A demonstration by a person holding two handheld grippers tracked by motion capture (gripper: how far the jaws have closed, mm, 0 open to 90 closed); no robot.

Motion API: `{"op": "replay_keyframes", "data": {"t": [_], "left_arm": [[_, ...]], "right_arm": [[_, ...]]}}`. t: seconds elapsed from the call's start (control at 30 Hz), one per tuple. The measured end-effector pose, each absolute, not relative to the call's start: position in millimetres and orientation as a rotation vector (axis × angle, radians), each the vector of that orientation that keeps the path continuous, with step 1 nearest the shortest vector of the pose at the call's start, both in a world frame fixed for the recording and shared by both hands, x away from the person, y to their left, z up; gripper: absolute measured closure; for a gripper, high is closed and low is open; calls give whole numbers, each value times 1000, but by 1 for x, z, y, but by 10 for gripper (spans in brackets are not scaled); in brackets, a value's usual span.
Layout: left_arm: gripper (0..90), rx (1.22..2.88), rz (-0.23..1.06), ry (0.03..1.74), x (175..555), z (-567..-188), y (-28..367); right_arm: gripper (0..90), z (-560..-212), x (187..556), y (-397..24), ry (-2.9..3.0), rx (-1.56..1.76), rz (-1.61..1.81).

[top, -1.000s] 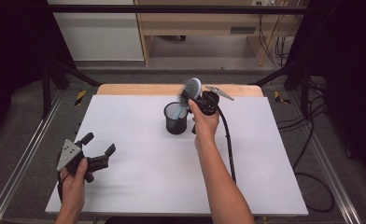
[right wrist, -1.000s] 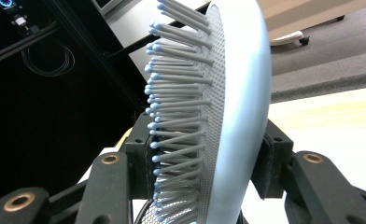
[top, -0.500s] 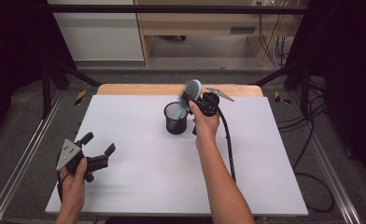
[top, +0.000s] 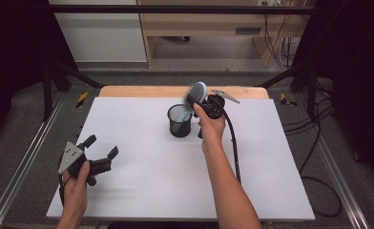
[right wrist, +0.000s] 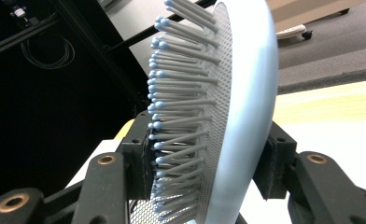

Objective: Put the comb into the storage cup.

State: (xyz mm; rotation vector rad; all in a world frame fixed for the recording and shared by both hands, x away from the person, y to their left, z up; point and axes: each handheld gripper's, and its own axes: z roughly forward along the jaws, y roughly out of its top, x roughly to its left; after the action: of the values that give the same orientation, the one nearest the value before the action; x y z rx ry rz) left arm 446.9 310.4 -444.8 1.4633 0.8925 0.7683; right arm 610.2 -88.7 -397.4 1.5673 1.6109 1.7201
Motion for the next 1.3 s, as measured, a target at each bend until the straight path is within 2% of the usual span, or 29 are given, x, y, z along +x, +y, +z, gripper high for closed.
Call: {"op": "replay_keyframes", "data": {"t": [1.3], "left_arm": [[17, 1448, 750, 919, 447, -446, 316]], "right_arm": [[433, -400, 613, -96, 1640, 1590, 1711]]}}
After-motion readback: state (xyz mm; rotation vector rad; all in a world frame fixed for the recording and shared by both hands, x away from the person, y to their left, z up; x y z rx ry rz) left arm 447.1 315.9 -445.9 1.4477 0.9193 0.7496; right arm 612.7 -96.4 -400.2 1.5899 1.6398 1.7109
